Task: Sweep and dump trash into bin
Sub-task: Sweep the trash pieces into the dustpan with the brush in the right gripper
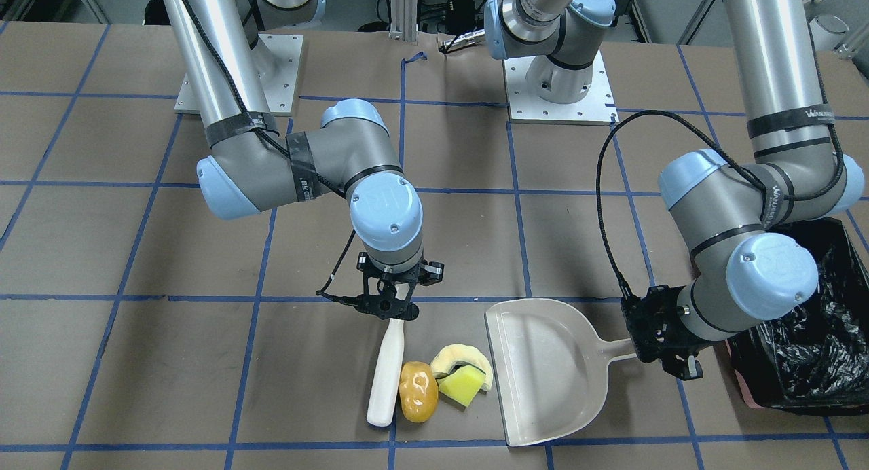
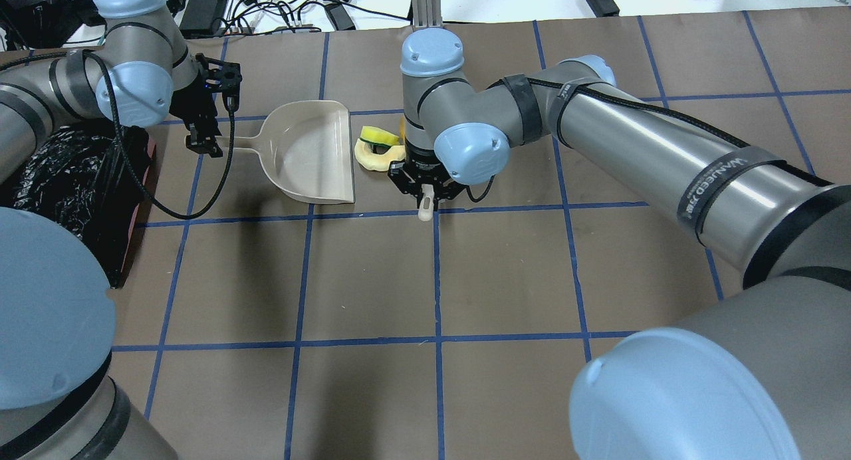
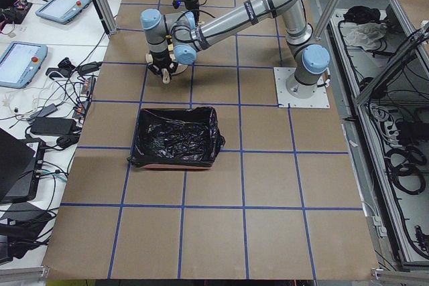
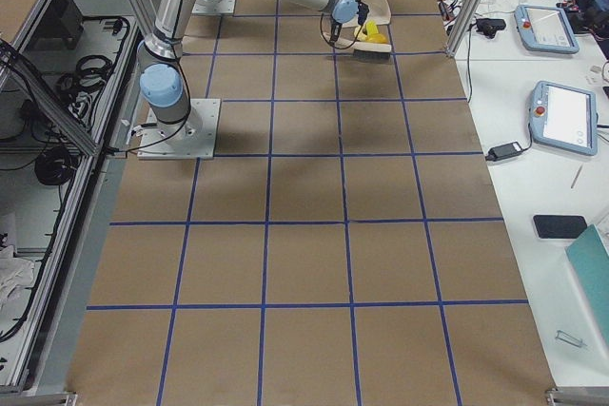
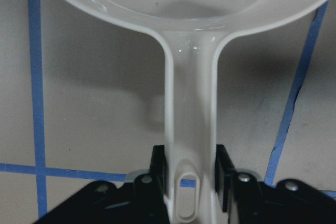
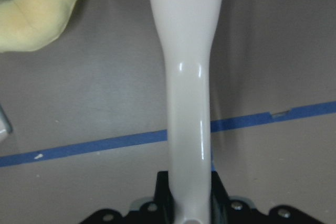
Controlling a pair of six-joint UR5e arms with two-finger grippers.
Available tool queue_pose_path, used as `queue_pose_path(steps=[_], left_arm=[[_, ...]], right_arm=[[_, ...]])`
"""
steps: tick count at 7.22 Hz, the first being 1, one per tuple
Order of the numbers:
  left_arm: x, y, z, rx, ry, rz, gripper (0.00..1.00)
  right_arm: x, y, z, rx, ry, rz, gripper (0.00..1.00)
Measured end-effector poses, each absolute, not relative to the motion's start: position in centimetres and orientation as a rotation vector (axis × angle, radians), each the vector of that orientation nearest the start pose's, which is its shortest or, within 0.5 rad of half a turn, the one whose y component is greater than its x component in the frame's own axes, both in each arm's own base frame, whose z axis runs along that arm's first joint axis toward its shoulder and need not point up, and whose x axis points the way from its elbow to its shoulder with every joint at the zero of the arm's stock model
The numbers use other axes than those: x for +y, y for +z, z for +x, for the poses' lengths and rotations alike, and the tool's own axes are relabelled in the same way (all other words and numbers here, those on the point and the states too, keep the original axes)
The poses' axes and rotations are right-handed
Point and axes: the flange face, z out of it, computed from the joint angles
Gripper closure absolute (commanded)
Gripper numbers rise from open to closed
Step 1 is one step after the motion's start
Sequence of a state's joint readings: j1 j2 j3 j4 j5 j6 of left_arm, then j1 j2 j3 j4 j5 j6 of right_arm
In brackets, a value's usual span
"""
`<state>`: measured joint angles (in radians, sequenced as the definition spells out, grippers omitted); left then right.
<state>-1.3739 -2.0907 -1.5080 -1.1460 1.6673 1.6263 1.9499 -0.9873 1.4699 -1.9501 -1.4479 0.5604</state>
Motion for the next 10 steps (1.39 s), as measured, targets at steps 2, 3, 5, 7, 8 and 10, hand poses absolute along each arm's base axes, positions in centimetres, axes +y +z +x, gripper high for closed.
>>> queue_pose_path(steps=[2, 3, 5, 7, 8, 10], left_arm=[[-67.1, 25.6, 0.7, 2.342, 0.148, 2.036, 0.79], [-67.1, 25.7, 0.7, 2.342, 0.148, 2.036, 0.79], [-67.1, 25.7, 0.7, 2.342, 0.147, 2.035, 0.79], [-67.1, 25.7, 0.7, 2.342, 0.146, 2.033, 0.79], [-67.1, 25.8, 0.7, 2.342, 0.144, 2.032, 0.79], [-67.1, 25.8, 0.7, 2.341, 0.143, 2.032, 0.79]], right_arm=[[-57.3, 23.1, 42.0, 3.004, 0.224, 0.343, 1.00], [-57.2, 23.5, 43.7, 2.980, 0.221, 0.359, 1.00], [-56.7, 24.3, 46.8, 2.927, 0.223, 0.392, 1.00], [-56.0, 24.9, 49.1, 2.870, 0.220, 0.412, 1.00], [-55.6, 24.8, 50.4, 2.829, 0.213, 0.427, 1.00], [-55.2, 24.8, 53.3, 2.777, 0.203, 0.448, 1.00]])
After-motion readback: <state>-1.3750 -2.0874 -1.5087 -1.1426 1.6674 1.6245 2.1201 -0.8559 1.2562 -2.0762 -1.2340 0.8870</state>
